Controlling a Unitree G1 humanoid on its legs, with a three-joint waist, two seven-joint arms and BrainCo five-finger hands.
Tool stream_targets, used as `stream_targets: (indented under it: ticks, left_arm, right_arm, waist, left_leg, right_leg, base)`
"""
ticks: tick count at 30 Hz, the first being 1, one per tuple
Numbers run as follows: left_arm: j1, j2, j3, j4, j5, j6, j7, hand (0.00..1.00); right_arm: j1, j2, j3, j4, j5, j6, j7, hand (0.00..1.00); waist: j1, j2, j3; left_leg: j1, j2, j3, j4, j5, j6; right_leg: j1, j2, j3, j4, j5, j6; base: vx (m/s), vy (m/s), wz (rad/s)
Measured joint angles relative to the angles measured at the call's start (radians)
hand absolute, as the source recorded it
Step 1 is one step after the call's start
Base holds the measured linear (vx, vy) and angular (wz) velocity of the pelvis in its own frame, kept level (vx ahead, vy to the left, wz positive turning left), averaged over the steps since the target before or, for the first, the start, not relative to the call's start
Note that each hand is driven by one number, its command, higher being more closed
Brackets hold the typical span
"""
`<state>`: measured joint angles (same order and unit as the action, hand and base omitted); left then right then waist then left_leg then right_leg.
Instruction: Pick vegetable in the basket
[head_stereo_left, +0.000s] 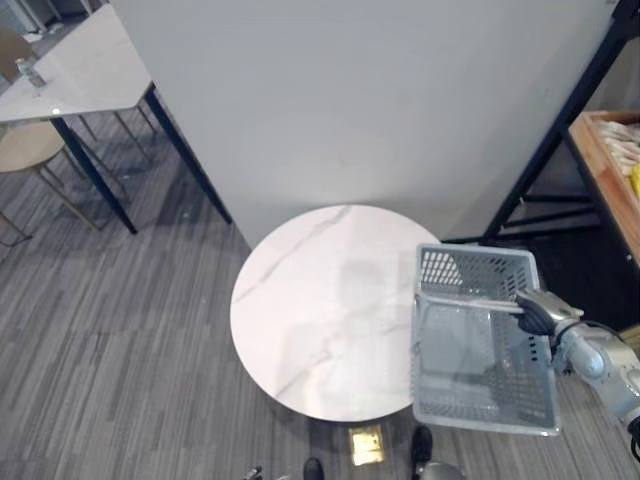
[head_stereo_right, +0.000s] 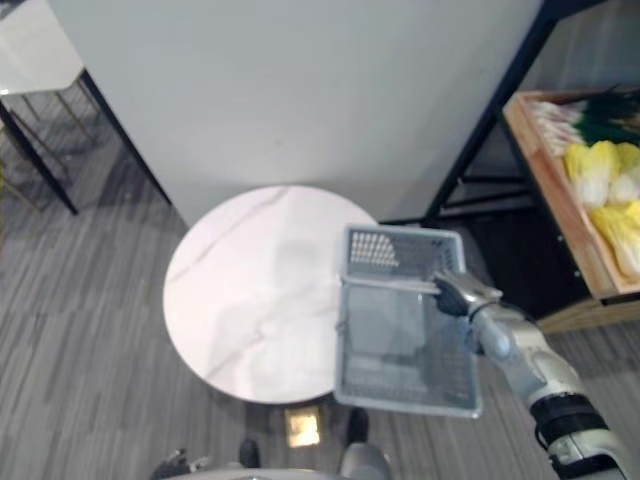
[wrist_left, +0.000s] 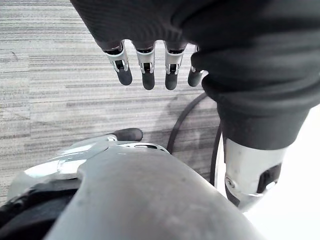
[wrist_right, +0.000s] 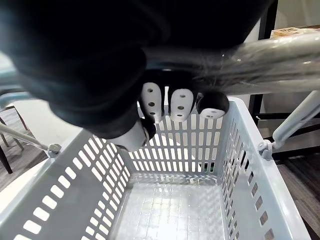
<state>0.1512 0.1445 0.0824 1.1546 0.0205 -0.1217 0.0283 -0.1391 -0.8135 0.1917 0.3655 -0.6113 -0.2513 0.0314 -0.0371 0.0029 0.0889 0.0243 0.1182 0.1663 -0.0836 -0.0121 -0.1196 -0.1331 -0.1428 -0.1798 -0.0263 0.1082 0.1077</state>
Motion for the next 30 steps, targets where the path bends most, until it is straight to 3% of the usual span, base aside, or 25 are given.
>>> stream_targets:
  ticks: [7, 11, 15, 17, 18, 20, 21, 22, 23, 24, 25, 26, 29, 30]
  left_arm:
    - [0.027, -0.013, 0.042, 0.009, 0.001, 0.000, -0.005, 0.00]
    - [0.032, -0.017, 0.043, 0.006, -0.001, 0.000, -0.004, 0.00]
    - [0.033, -0.014, 0.040, -0.006, -0.001, 0.000, -0.004, 0.00]
    - [0.029, -0.011, 0.028, -0.008, 0.000, 0.000, -0.002, 0.00]
    - [0.023, -0.002, 0.009, -0.013, 0.003, 0.000, -0.001, 0.00]
    - [0.019, 0.015, -0.011, -0.019, 0.003, -0.002, 0.000, 0.00]
    - [-0.004, 0.028, -0.020, -0.023, 0.004, -0.002, 0.002, 0.00]
    - [-0.014, 0.033, -0.013, -0.005, 0.005, 0.000, 0.007, 0.00]
    - [-0.024, 0.026, -0.004, 0.009, 0.007, -0.001, 0.008, 0.00]
    - [-0.031, 0.027, -0.005, 0.020, 0.017, 0.001, 0.010, 0.00]
    - [-0.025, 0.032, -0.018, 0.017, 0.027, 0.000, 0.009, 0.00]
    - [-0.026, 0.042, -0.020, 0.018, 0.026, 0.003, 0.009, 0.00]
    - [-0.027, 0.060, -0.039, 0.018, 0.026, 0.002, 0.006, 0.00]
    - [-0.027, 0.061, -0.038, 0.018, 0.026, 0.001, 0.006, 0.00]
  right_arm:
    - [0.032, 0.007, -0.029, -0.034, 0.001, -0.018, 0.000, 1.00]
    - [0.065, 0.009, -0.029, -0.034, 0.001, -0.015, 0.000, 1.00]
    - [0.143, 0.040, -0.091, -0.034, 0.001, -0.008, 0.000, 1.00]
    - [0.150, 0.068, -0.126, -0.039, 0.000, 0.002, 0.000, 1.00]
    - [0.162, 0.090, -0.153, -0.051, 0.001, 0.006, -0.001, 1.00]
    - [0.168, 0.104, -0.154, -0.085, 0.001, 0.014, 0.000, 1.00]
    - [0.178, 0.103, -0.153, -0.127, 0.000, 0.025, -0.001, 1.00]
    - [0.160, 0.121, -0.141, -0.133, -0.007, 0.026, 0.000, 1.00]
    - [0.147, 0.131, -0.131, -0.136, -0.011, 0.027, 0.000, 1.00]
    - [0.152, 0.132, -0.119, -0.146, -0.010, 0.026, 0.000, 1.00]
    - [0.154, 0.135, -0.103, -0.146, -0.009, 0.027, 0.000, 1.00]
    - [0.153, 0.138, -0.102, -0.143, -0.011, 0.027, 0.000, 1.00]
    - [0.110, 0.159, -0.087, -0.141, -0.011, 0.027, 0.001, 1.00]
    - [0.096, 0.164, -0.079, -0.140, -0.011, 0.027, 0.001, 1.00]
  waist:
    - [-0.012, 0.000, -0.005]
    - [-0.015, 0.007, -0.011]
    - [-0.019, -0.006, -0.005]
    - [-0.022, -0.010, -0.002]
    - [-0.024, -0.013, -0.002]
    - [-0.041, -0.021, -0.005]
    - [-0.041, -0.029, -0.001]
    - [-0.028, -0.012, -0.003]
    - [-0.011, 0.001, 0.012]
    - [-0.021, 0.016, 0.022]
    - [-0.017, 0.012, 0.022]
    - [-0.013, 0.009, 0.021]
    - [0.014, -0.036, -0.006]
    - [0.017, -0.037, -0.006]
  left_leg:
    - [0.030, 0.008, 0.022, 0.009, -0.014, -0.005]
    - [-0.017, 0.035, 0.043, 0.188, -0.121, -0.007]
    - [-0.006, 0.037, 0.059, 0.266, -0.176, -0.003]
    - [-0.024, 0.030, 0.090, 0.305, -0.198, 0.010]
    - [-0.053, 0.024, 0.111, 0.342, -0.217, 0.022]
    - [-0.118, 0.022, 0.142, 0.422, -0.250, 0.041]
    - [-0.164, 0.021, 0.171, 0.486, -0.270, 0.074]
    - [-0.182, 0.068, 0.246, 0.475, -0.272, 0.106]
    - [-0.174, 0.089, 0.288, 0.463, -0.268, 0.117]
    - [-0.168, 0.111, 0.312, 0.442, -0.250, 0.125]
    - [-0.135, 0.115, 0.356, 0.385, -0.217, 0.133]
    - [-0.109, 0.114, 0.401, 0.341, -0.190, 0.141]
    - [-0.107, 0.119, 0.537, 0.294, -0.151, 0.148]
    - [-0.108, 0.124, 0.563, 0.294, -0.148, 0.148]
  right_leg:
    - [0.023, 0.009, 0.019, -0.004, 0.000, 0.000]
    - [0.015, 0.019, 0.053, 0.062, -0.035, -0.005]
    - [-0.008, 0.000, 0.081, 0.184, -0.094, 0.005]
    - [-0.036, -0.006, 0.120, 0.197, -0.085, 0.020]
    - [-0.062, -0.007, 0.150, 0.196, -0.066, 0.046]
    - [-0.100, -0.011, 0.185, 0.167, -0.021, 0.059]
    - [-0.144, -0.010, 0.205, 0.137, 0.054, 0.077]
    - [-0.146, 0.017, 0.216, 0.001, 0.255, 0.061]
    - [-0.152, 0.027, 0.161, 0.040, 0.250, 0.047]
    - [-0.169, 0.030, 0.059, 0.212, 0.104, -0.097]
    - [-0.162, 0.004, -0.037, 0.412, -0.048, -0.128]
    - [-0.117, -0.025, -0.087, 0.511, -0.113, -0.124]
    - [-0.033, -0.102, -0.143, 0.588, -0.151, -0.128]
    - [-0.019, -0.112, -0.147, 0.584, -0.150, -0.128]
  base:
    - [0.01, -0.015, -0.09]
    - [-0.01, -0.006, -0.23]
    - [0.00, 0.036, -0.12]
    - [-0.06, 0.109, -0.44]
    - [-0.12, 0.124, -0.53]
    - [-0.15, 0.118, -0.57]
    - [-0.28, 0.170, -1.26]
    - [-0.36, 0.175, -1.52]
    - [-0.34, 0.144, -1.42]
    - [-0.26, 0.151, -1.15]
    - [-0.18, 0.166, -1.14]
    - [-0.15, 0.142, -1.08]
    - [-0.15, 0.030, -1.30]
    - [-0.14, -0.052, -1.44]
